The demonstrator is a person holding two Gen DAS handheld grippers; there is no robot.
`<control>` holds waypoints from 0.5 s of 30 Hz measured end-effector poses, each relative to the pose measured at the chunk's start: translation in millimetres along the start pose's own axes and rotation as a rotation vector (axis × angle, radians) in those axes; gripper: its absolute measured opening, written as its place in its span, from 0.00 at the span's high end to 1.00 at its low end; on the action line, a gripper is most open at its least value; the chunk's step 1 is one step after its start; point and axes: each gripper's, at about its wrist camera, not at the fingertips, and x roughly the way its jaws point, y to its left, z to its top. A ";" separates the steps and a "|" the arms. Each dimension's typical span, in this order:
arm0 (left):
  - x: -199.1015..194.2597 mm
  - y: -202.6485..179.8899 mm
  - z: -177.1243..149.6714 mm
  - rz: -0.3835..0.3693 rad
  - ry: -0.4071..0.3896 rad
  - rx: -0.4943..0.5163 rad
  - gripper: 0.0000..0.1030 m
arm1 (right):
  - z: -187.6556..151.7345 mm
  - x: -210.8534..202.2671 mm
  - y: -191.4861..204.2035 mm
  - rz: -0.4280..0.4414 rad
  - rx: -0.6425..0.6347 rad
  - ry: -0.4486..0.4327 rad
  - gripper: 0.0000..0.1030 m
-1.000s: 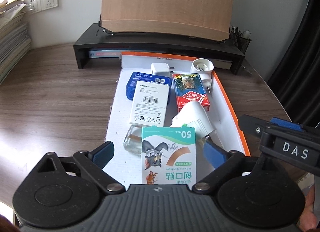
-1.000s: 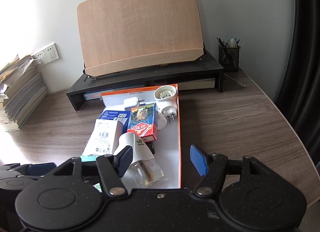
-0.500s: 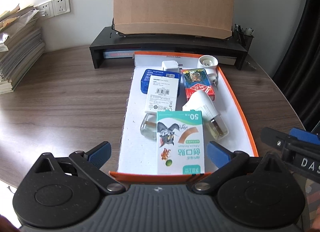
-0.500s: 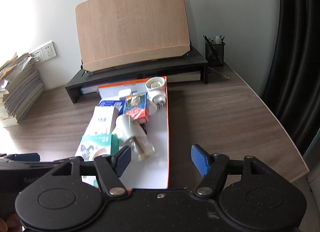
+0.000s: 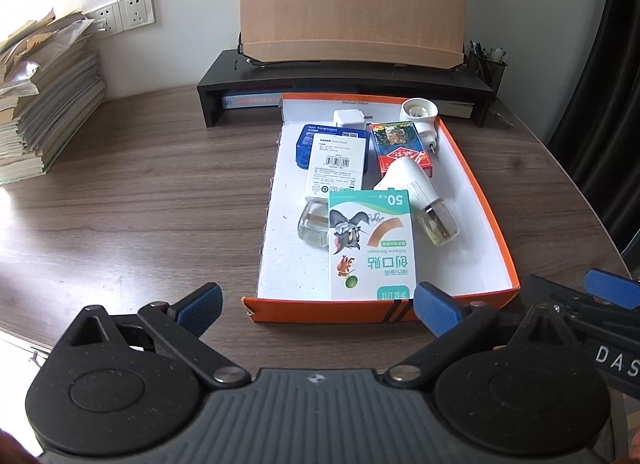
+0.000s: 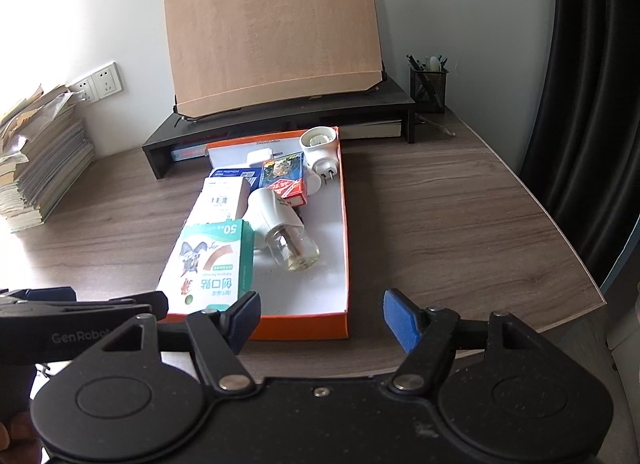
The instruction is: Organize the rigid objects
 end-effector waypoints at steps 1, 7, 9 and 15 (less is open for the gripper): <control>-0.2 -0.4 -0.3 -0.001 -0.001 0.000 0.00 | -0.5 -0.6 0.2 -0.002 -0.001 0.000 0.21; -1.1 -1.5 0.1 -0.004 0.003 -0.015 0.00 | -0.7 -3.1 -0.2 -0.002 -0.003 0.003 0.21; -1.9 -2.1 0.3 -0.001 -0.002 -0.019 0.00 | -0.3 -3.6 -0.5 -0.002 -0.005 0.002 0.21; -1.2 -4.7 3.1 -0.004 -0.008 -0.031 0.00 | 1.7 -3.6 -2.6 -0.001 -0.008 -0.001 0.21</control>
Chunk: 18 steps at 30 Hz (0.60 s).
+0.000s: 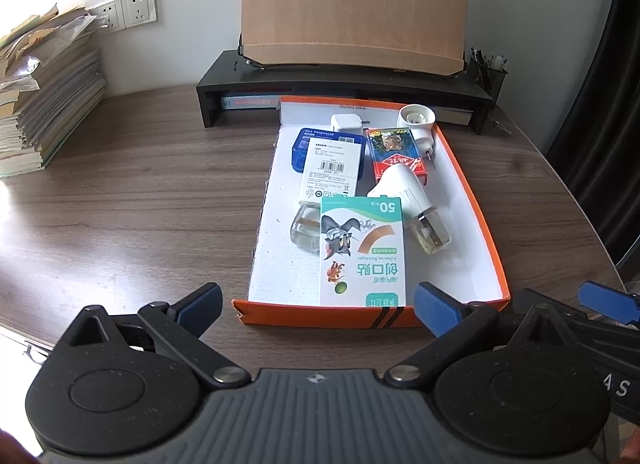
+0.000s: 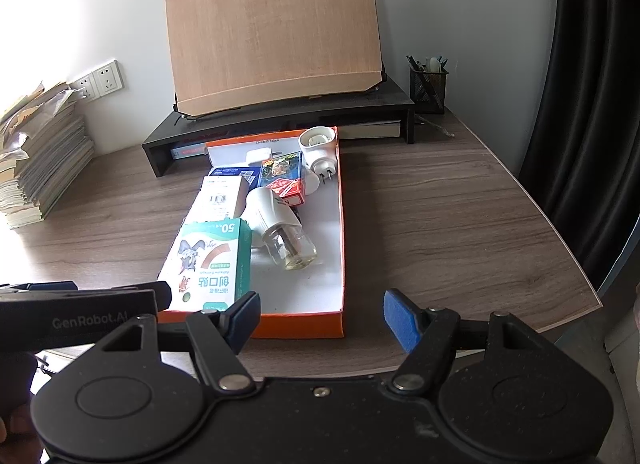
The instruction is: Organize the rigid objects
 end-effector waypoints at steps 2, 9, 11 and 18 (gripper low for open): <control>-0.1 -1.5 1.5 -0.001 -0.006 0.000 0.00 | 2.0 0.5 -1.6 0.000 0.000 -0.002 0.21; 1.0 -4.3 4.2 0.002 -0.010 -0.002 0.00 | 4.6 3.7 -6.0 0.002 0.005 0.001 0.21; 1.7 -4.3 5.6 0.002 -0.010 -0.005 0.00 | 4.9 4.3 -6.4 0.003 0.005 0.000 0.21; 4.6 -5.7 9.8 -0.002 -0.015 0.001 0.00 | 6.6 6.9 -7.1 -0.002 0.008 -0.001 0.21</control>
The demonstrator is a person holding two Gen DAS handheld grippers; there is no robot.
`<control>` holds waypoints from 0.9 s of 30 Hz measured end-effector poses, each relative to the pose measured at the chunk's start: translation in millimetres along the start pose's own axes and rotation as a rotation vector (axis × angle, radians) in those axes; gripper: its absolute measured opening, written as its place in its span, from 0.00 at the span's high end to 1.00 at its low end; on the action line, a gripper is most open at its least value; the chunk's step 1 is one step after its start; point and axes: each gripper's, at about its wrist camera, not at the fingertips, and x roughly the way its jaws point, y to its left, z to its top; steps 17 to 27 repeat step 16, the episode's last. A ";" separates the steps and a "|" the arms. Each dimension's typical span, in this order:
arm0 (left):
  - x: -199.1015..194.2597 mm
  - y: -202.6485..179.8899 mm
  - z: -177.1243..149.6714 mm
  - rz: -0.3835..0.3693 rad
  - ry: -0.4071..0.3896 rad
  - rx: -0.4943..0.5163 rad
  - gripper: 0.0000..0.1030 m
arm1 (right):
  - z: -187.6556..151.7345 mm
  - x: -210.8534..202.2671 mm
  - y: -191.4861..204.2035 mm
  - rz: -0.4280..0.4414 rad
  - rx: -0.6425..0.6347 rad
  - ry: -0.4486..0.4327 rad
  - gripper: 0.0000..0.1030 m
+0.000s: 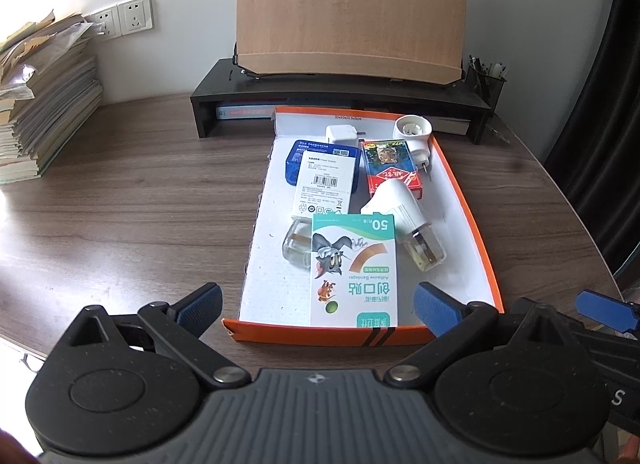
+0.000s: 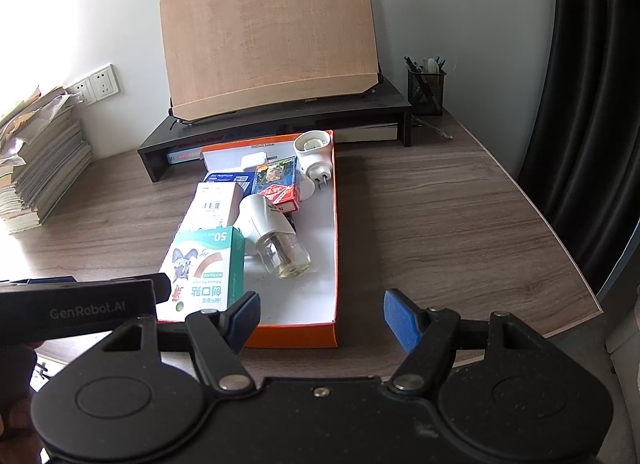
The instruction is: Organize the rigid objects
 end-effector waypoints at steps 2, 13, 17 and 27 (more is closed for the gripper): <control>0.4 -0.9 0.9 -0.002 -0.002 0.003 0.00 | 0.9 0.9 -0.2 -0.004 0.003 0.000 0.21; 4.1 1.6 2.8 -0.011 -0.001 0.006 0.00 | 0.2 2.1 4.6 -0.017 0.000 0.007 0.21; 5.4 3.3 3.2 -0.009 0.005 0.007 0.00 | -0.2 1.2 5.6 -0.019 -0.003 0.008 0.21; 5.4 3.3 3.2 -0.009 0.005 0.007 0.00 | -0.2 1.2 5.6 -0.019 -0.003 0.008 0.21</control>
